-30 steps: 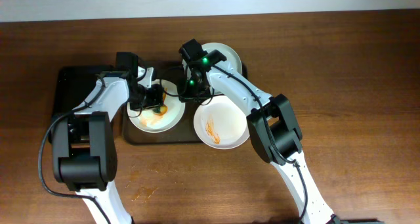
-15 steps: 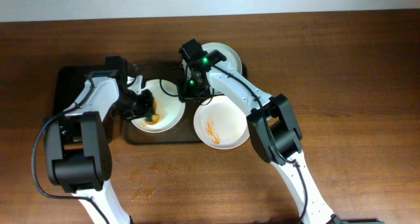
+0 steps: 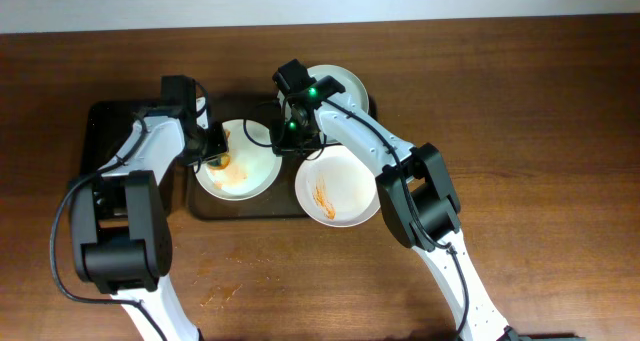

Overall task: Clean dirty plates on tray and stack at the side
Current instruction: 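Scrub the left plate with the sponge while the right gripper holds its rim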

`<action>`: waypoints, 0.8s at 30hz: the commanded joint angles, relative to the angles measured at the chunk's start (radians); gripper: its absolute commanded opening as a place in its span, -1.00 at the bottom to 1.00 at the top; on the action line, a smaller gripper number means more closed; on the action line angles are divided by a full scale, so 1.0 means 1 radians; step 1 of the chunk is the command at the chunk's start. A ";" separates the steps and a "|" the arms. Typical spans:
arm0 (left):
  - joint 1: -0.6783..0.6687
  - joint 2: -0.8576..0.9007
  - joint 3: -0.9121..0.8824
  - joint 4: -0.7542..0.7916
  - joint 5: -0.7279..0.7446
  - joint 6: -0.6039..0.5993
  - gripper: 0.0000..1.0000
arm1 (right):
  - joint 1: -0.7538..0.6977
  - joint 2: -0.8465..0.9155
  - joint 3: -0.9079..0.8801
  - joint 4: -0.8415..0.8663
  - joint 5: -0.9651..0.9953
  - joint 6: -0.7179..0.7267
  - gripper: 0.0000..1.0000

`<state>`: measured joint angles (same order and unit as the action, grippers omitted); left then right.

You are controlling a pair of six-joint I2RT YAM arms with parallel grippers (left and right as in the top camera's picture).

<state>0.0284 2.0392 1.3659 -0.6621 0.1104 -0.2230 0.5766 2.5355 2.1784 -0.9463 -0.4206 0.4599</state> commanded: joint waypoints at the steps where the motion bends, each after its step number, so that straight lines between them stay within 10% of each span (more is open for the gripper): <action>1: -0.011 0.026 -0.025 -0.136 -0.003 -0.027 -0.98 | -0.001 0.007 0.006 0.000 -0.013 -0.010 -0.92; 7: -0.017 0.026 -0.025 -0.338 0.317 -0.023 -0.98 | -0.001 0.007 0.006 0.000 -0.013 -0.010 -0.91; 14: -0.034 0.026 -0.025 -0.116 0.334 -0.023 -0.98 | -0.001 0.007 0.006 0.000 -0.013 -0.010 -0.91; 24: -0.013 0.026 -0.025 0.090 -0.149 -0.023 -0.98 | -0.001 0.007 0.006 0.000 -0.013 -0.010 -0.92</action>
<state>0.0078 2.0460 1.3537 -0.5789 0.2024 -0.2401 0.5766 2.5355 2.1784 -0.9455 -0.4210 0.4530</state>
